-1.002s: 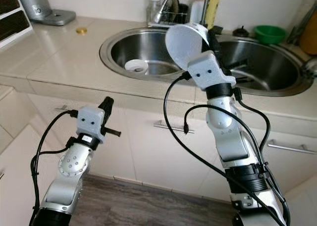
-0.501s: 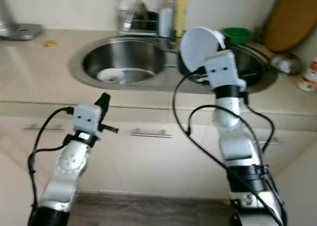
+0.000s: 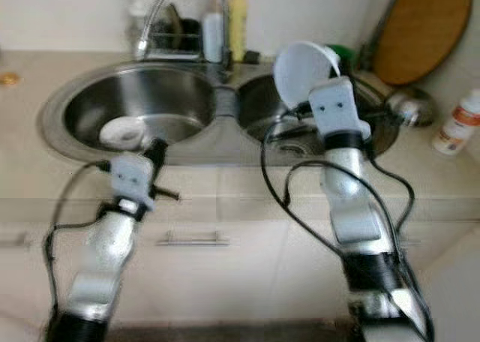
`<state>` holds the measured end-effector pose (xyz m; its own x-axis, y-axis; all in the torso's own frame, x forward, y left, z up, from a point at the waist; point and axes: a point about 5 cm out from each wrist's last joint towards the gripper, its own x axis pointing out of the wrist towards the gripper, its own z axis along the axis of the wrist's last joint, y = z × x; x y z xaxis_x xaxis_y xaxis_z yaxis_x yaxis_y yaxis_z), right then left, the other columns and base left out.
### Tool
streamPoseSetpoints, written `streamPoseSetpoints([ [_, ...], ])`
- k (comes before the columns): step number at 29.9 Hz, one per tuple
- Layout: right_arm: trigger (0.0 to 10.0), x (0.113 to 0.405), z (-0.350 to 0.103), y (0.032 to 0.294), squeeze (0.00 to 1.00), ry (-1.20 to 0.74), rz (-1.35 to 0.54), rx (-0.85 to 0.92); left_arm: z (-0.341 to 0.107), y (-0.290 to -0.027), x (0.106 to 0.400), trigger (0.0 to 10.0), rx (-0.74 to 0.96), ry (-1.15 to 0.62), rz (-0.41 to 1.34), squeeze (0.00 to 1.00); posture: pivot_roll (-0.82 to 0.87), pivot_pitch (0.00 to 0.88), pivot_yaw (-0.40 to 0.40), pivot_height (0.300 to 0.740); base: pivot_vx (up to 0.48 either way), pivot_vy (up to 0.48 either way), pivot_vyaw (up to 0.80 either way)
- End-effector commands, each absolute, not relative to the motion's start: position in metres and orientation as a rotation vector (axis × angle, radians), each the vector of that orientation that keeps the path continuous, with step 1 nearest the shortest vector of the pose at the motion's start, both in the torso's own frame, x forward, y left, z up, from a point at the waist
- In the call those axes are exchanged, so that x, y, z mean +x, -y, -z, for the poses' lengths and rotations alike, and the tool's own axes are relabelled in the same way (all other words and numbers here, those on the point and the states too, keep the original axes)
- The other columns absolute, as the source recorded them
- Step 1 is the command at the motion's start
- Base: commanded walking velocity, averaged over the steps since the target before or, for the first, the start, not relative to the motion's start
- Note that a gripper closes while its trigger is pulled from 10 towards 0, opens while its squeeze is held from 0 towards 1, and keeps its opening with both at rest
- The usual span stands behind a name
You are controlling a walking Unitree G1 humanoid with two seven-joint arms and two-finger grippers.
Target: Kitchen organization
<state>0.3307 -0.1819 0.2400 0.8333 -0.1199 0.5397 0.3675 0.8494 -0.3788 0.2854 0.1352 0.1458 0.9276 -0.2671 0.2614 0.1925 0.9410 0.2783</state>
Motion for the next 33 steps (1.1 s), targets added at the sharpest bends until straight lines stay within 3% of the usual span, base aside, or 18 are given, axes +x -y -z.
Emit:
streamPoseSetpoints([
  [1, 10.0, 0.331, -0.245, 0.175, 0.0, 0.551, 0.256, -0.479, -0.151, -0.144, 0.286, 10.0, 0.269, 0.316, 0.217, 0.0, 0.15, 0.0, -0.048, 0.74, 0.39, 0.0, 0.0],
  [9, 10.0, 0.339, -0.235, 0.176, 0.0, 0.473, 0.217, -0.446, -0.153, -0.141, 0.285, 10.0, 0.265, 0.33, 0.218, 0.0, 0.15, 0.0, -0.047, 0.74, 0.178, 0.0, 0.0],
  [18, 10.0, 0.361, -0.191, 0.173, 0.0, 0.165, 0.089, -0.413, -0.156, -0.148, 0.273, 10.0, 0.292, 0.324, 0.228, 0.0, 0.17, 0.0, -0.043, 0.74, 0.0, 0.0, 0.0],
  [20, 10.0, 0.365, -0.182, 0.175, 0.47, 0.108, 0.066, -0.391, -0.157, -0.153, 0.269, 10.0, 0.301, 0.32, 0.224, 0.0, 0.18, 0.0, -0.044, 0.74, 0.0, 0.0, 0.0],
  [21, 10.0, 0.366, -0.18, 0.174, 0.47, 0.095, 0.057, -0.391, -0.158, -0.154, 0.268, 10.0, 0.303, 0.32, 0.224, 0.0, 0.18, 0.0, -0.044, 0.74, 0.0, 0.0, 0.0],
  [22, 10.0, 0.366, -0.178, 0.174, 1.0, 0.085, 0.053, -0.381, -0.158, -0.154, 0.267, 10.0, 0.306, 0.318, 0.222, 0.0, 0.19, 0.0, -0.048, 0.74, 0.0, 0.0, 0.0],
  [33, 10.0, 0.366, -0.17, 0.168, 1.0, 0.061, 0.013, -0.339, -0.155, -0.152, 0.267, 10.0, 0.3, 0.302, 0.207, 0.0, 0.19, 0.0, -0.051, 0.74, 0.0, 0.0, 0.0],
])
